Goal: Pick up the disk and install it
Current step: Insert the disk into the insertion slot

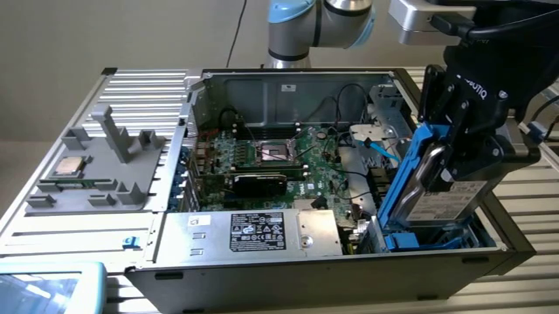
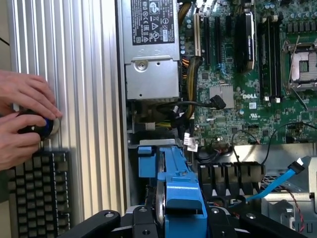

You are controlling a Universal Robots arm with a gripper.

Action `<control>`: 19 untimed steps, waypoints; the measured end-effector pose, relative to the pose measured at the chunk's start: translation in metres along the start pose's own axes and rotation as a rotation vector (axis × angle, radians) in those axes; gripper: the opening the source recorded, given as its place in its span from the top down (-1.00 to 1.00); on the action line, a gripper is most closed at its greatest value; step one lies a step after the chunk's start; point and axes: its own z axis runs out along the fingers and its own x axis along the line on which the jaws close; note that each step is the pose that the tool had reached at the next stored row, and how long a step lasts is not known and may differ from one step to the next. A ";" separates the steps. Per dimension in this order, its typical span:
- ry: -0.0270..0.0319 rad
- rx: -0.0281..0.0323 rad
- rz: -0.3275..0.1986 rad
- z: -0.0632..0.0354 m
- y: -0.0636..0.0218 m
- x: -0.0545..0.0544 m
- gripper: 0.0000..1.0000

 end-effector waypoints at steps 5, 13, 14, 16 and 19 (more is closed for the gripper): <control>-0.0024 -0.0001 -0.001 0.0041 0.0000 0.000 0.25; -0.0055 -0.0003 -0.002 0.0120 -0.0001 0.000 0.25; -0.0068 -0.0004 -0.002 0.0131 -0.0001 0.000 0.25; -0.0089 -0.0005 -0.002 0.0152 -0.0001 0.000 0.25; -0.0116 -0.0006 -0.002 0.0189 -0.0001 0.000 0.25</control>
